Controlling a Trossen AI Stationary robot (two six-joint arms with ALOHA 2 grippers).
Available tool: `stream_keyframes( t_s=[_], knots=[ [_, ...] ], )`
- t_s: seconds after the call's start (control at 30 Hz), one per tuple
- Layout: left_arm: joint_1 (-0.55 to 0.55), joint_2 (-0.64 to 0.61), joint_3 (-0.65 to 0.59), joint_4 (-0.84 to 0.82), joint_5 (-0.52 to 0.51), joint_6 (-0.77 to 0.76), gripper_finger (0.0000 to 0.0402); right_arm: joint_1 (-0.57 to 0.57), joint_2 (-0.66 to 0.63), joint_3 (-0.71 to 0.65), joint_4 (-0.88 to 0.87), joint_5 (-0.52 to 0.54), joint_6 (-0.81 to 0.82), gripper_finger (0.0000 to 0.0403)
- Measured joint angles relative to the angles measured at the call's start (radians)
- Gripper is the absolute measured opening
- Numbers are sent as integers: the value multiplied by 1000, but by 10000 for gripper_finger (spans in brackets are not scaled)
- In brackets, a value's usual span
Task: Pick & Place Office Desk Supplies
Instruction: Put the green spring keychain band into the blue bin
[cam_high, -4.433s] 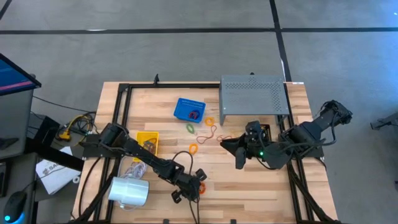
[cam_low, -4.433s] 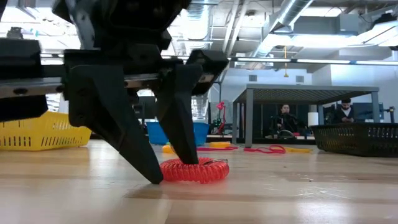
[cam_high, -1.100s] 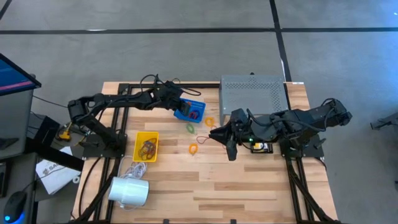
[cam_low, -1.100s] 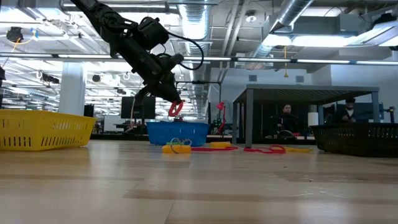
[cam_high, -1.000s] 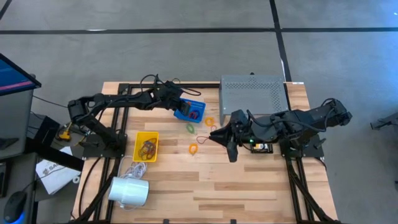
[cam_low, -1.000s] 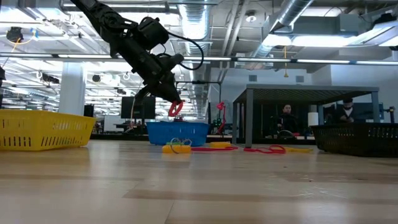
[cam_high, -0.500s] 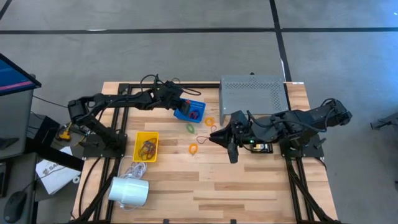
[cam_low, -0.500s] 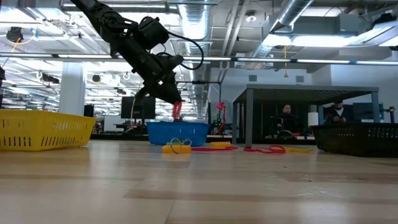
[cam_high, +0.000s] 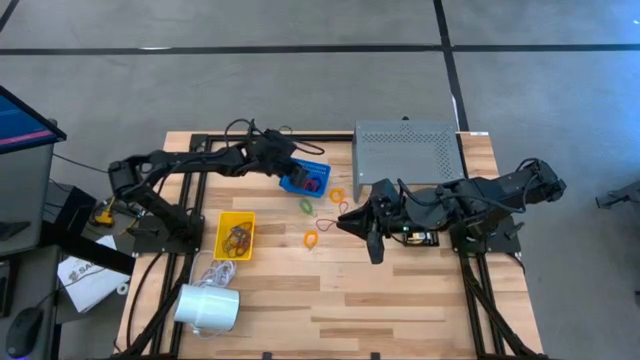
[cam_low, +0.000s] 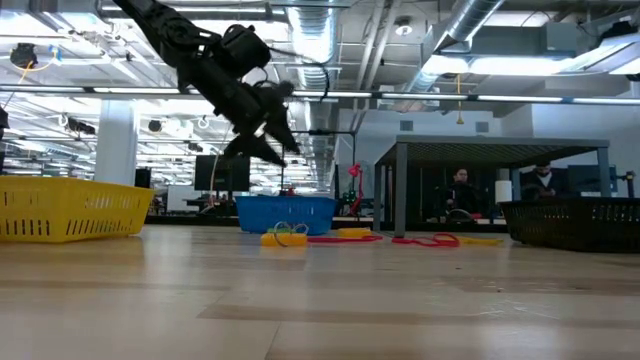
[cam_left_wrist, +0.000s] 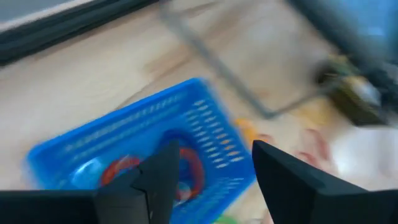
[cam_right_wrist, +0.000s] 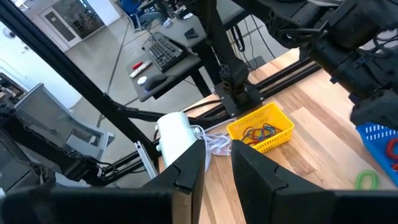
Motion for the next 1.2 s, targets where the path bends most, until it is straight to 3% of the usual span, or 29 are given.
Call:
stream_keyframes(
  t_s=[0.13, 0.23, 0.3, 0.43, 0.53, 0.73, 1.2],
  knots=[
    [-23, -42, 1, 74, 260, 254, 191, 0, 0, 0, 0, 0, -13, 77],
    [-81, -94, 2, 25, 319, 458, 181, -7, 0, 0, 0, 0, -25, 77],
    [-129, -125, 2, -53, 297, 570, 177, -14, 0, 0, 0, 0, -25, 77],
    [-228, -134, 1, -195, 135, 652, 175, -28, 0, 0, 0, 0, -26, 77],
    [-276, -101, 1, -219, 37, 650, 175, -40, 0, 0, 0, 0, -26, 77],
    [-316, 11, 16, -213, -62, 612, 175, -53, 0, 0, 7, 0, -25, 77],
    [-323, 221, 84, -201, -100, 741, 175, -38, 0, 1, 34, 0, -25, 77]
  ],
)
